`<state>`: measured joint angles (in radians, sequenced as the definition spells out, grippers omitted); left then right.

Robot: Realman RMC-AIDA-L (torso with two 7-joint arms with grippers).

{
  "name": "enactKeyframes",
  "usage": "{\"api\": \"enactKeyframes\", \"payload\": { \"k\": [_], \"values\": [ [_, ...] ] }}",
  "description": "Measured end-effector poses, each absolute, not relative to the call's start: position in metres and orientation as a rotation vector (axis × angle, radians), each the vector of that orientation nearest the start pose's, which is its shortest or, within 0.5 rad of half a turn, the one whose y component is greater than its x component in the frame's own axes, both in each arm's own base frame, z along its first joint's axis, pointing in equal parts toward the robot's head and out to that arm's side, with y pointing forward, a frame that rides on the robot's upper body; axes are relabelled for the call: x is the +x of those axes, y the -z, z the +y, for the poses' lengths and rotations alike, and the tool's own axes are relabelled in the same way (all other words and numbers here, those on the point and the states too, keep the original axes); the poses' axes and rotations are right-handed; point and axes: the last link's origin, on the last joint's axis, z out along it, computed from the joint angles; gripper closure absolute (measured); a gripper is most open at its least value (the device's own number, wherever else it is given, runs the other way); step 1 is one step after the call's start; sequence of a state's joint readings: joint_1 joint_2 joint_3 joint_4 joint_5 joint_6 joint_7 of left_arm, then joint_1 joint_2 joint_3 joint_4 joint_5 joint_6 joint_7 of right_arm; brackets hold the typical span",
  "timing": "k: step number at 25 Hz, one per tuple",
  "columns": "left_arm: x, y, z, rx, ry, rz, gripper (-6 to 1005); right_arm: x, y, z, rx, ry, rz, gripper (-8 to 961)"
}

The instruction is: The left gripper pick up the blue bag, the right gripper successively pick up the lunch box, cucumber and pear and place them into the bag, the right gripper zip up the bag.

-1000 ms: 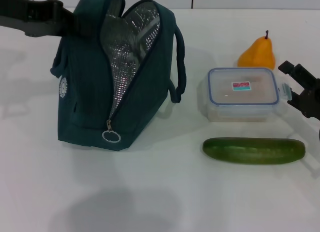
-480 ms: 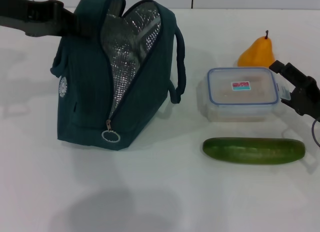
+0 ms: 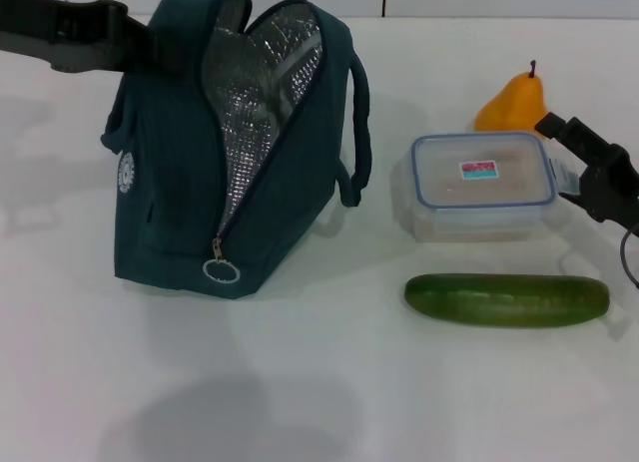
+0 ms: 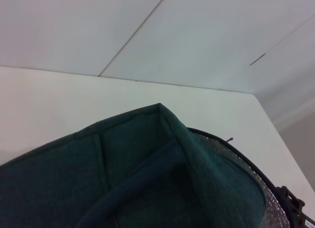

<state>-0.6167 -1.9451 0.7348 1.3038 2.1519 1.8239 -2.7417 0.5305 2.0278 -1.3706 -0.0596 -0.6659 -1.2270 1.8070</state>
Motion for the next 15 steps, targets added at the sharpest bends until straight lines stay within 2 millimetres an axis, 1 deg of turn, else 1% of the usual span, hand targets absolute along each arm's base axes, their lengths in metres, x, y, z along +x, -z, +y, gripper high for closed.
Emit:
{"api": "enactKeyframes", "payload": {
  "k": [10,15],
  "values": [
    [-0.1881,-0.1324,0.3599,-2.400,0.415,-1.584,956,0.3019,0.0359,0.3361,-1.674,-1.366,1.864,193],
    [-0.1886,-0.1324,0.3596,-2.399,0.413,-1.585,956,0.3007,0.0363,0.3379,-1.695,-1.350,1.841,406]
  ]
}}
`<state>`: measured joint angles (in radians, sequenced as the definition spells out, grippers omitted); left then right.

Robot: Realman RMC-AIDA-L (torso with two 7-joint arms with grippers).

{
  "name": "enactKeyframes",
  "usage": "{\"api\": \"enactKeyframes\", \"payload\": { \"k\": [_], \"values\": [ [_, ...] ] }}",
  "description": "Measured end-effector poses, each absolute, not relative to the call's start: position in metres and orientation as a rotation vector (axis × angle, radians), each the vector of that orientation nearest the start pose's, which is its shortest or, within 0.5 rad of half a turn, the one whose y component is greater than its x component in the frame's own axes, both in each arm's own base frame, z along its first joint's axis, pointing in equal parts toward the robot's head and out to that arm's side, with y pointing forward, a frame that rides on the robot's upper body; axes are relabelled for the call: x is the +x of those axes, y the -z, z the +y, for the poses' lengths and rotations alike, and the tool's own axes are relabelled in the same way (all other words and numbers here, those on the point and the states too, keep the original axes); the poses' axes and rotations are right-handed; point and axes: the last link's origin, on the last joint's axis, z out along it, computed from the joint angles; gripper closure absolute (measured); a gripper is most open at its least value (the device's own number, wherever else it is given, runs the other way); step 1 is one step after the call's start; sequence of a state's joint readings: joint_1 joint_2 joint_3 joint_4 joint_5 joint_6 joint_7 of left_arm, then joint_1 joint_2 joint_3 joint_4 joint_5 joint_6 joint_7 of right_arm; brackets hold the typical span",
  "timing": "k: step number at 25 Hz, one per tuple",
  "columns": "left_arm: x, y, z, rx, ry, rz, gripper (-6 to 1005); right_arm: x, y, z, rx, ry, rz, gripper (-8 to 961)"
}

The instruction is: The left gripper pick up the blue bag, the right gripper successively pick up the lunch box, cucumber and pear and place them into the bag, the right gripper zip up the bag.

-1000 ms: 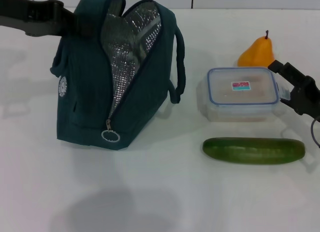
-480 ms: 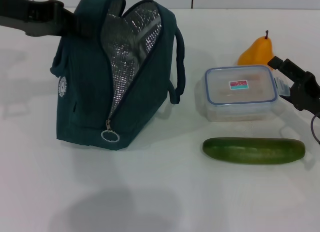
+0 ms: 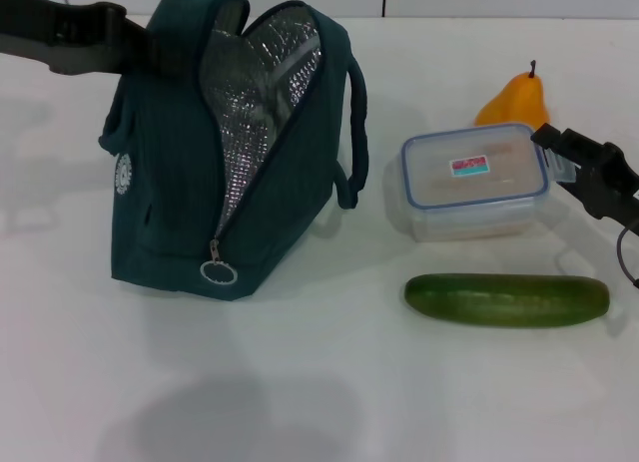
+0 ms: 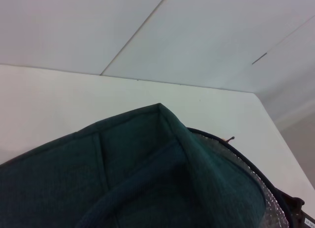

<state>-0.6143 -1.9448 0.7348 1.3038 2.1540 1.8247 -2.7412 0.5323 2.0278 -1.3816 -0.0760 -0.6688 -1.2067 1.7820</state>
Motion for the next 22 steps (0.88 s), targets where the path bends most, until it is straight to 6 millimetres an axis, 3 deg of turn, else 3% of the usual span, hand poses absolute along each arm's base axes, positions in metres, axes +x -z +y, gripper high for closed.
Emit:
{"api": "enactKeyframes", "payload": {
  "k": [11,14,22],
  "values": [
    [-0.1906,-0.1328,0.3582,-2.402,0.411,-1.580,956,0.3006,0.0369,0.3375,-1.705,-1.343,1.837,656],
    [-0.1907,-0.1328,0.3580,-2.403,0.411,-1.579,956,0.2998,0.0366,0.3372,-1.713,-1.347,1.828,764],
    [-0.1912,-0.1323,0.3573,-2.405,0.410,-1.583,956,0.2952,0.0319,0.3361,-1.759,-1.380,1.759,838]
  ]
}}
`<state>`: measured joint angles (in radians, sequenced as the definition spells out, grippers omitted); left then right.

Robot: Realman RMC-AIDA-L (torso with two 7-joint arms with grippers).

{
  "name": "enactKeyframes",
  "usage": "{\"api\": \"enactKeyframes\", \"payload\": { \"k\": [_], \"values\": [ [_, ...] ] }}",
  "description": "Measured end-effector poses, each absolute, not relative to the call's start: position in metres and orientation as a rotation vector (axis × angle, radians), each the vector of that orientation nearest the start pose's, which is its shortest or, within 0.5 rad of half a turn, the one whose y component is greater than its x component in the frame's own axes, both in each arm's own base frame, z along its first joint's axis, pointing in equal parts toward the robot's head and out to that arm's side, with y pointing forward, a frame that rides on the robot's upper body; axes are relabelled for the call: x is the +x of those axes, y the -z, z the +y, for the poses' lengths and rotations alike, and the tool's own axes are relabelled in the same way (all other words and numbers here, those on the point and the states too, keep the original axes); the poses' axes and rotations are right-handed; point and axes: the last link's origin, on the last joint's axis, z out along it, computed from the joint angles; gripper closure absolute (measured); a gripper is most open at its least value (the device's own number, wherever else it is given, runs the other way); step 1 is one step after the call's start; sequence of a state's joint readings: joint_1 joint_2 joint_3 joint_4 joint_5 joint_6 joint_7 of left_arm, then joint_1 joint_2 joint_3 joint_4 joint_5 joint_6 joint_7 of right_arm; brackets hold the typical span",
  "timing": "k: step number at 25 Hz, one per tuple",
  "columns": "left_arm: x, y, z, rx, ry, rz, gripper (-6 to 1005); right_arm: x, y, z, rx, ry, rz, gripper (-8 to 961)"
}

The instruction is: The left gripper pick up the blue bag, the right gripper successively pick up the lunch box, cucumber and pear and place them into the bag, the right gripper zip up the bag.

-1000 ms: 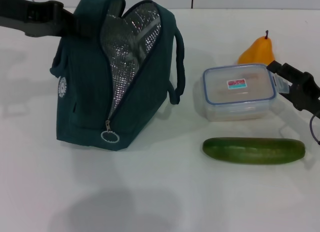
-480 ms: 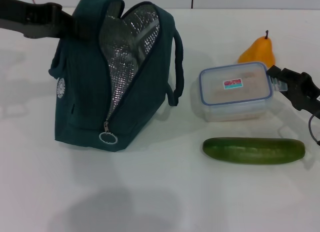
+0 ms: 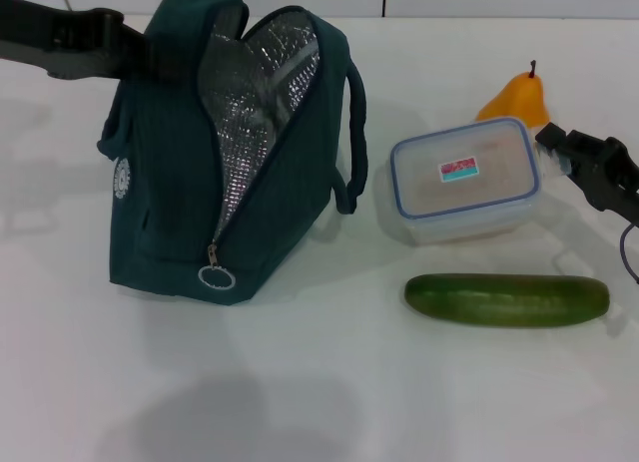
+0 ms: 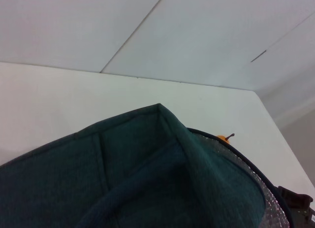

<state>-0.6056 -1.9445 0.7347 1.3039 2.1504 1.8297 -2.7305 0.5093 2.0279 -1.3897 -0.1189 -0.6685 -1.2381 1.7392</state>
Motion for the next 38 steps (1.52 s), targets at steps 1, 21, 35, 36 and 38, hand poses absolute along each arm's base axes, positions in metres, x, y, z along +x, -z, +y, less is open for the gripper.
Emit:
{"api": "enactKeyframes", "payload": {
  "k": [1,21,35,36,38],
  "values": [
    [-0.191,-0.132,0.357,-2.405,0.410,-1.583,956,0.295,0.032,0.336,-1.762,-1.380,1.755,847],
    [-0.190,-0.131,0.357,-2.414,0.404,-1.581,956,0.280,0.014,0.336,-1.791,-1.567,1.593,859],
    [-0.189,-0.130,0.358,-2.417,0.401,-1.578,956,0.261,-0.018,0.343,-1.715,-1.848,1.444,859],
    [-0.189,-0.130,0.358,-2.418,0.401,-1.578,956,0.258,-0.020,0.344,-1.716,-1.867,1.437,859],
    [-0.188,-0.130,0.358,-2.420,0.400,-1.577,956,0.250,-0.025,0.349,-1.720,-1.913,1.412,859]
  ]
}}
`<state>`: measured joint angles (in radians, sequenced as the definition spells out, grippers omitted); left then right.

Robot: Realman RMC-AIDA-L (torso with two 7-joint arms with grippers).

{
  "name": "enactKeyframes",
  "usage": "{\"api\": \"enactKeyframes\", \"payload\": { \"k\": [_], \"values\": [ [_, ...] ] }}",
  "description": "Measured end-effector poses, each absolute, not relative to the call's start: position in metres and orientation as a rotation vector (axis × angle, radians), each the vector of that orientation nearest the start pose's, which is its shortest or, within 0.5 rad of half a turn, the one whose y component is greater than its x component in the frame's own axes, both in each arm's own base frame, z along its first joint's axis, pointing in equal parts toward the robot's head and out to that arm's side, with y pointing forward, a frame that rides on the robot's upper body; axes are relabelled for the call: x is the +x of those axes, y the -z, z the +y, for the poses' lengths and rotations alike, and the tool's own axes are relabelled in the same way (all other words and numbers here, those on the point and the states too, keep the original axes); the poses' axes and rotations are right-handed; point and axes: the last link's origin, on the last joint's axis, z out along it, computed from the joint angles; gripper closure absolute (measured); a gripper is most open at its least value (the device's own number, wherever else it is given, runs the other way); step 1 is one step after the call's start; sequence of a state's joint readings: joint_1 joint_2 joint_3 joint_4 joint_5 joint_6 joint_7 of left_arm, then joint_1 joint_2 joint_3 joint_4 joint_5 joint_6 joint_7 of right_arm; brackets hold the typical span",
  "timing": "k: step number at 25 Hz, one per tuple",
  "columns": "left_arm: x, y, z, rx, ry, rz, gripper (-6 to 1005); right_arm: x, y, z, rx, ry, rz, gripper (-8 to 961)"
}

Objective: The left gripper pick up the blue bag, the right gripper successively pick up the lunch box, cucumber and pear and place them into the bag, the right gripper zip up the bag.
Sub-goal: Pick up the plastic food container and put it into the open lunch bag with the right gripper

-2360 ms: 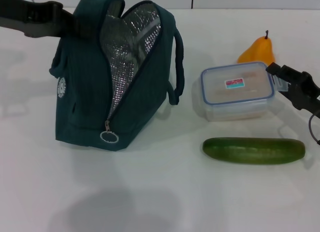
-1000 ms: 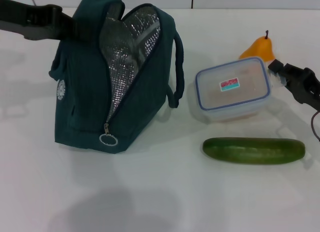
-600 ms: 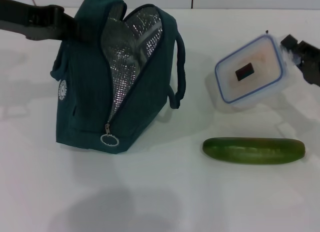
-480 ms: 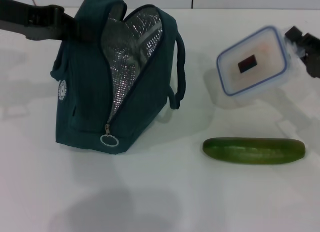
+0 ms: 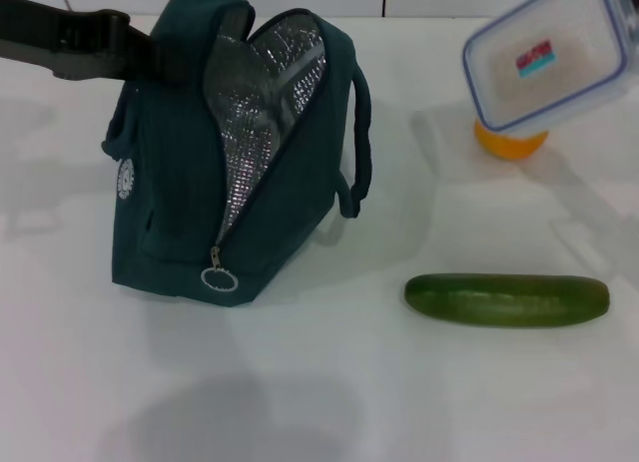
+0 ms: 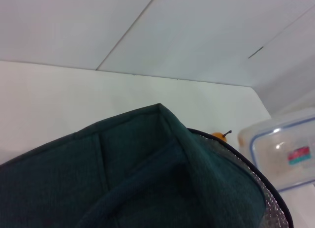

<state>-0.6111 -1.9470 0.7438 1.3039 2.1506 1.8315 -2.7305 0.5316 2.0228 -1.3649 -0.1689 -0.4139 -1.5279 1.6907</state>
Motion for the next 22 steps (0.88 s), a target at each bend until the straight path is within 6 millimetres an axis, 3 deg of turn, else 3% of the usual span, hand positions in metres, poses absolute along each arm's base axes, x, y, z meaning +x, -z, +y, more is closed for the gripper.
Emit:
{"api": "enactKeyframes", "payload": {
  "k": [3,11,17,22],
  "values": [
    [-0.188,-0.129,0.358,-2.422,0.400,-1.576,956,0.241,-0.029,0.354,-1.727,-1.957,1.383,859],
    [-0.184,-0.122,0.358,-2.441,0.412,-1.581,956,0.185,-0.038,0.384,-1.855,-2.092,1.290,860],
    [-0.173,-0.110,0.359,-2.488,0.401,-1.572,956,0.149,-0.035,0.397,-1.961,-2.143,1.249,860],
    [-0.165,-0.100,0.361,-2.525,0.421,-1.580,956,0.131,-0.024,0.400,-2.061,-2.108,1.275,860]
  ]
}}
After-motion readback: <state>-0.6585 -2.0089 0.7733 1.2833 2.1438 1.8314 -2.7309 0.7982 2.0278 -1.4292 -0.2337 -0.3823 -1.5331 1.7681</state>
